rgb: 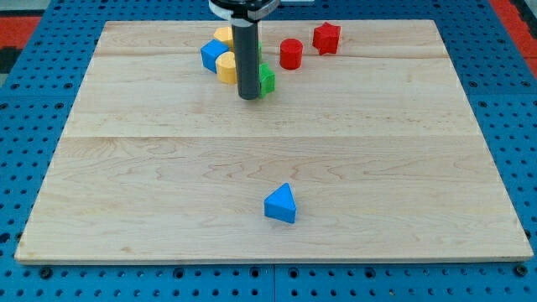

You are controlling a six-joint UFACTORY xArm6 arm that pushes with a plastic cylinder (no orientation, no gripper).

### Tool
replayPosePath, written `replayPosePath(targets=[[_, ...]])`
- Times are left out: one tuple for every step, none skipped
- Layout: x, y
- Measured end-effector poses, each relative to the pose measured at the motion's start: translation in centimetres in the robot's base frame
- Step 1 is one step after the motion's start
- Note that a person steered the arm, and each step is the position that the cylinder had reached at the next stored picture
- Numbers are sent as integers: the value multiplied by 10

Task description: Move the red star towards the green circle

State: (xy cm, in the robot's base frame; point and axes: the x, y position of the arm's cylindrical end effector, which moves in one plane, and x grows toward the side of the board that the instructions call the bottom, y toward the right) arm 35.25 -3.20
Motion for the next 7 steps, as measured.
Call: replayPosePath(targets=[[-15, 0], [-6, 14], [25, 65], [16, 126], [-14, 162], [-46, 184], [-69, 202]])
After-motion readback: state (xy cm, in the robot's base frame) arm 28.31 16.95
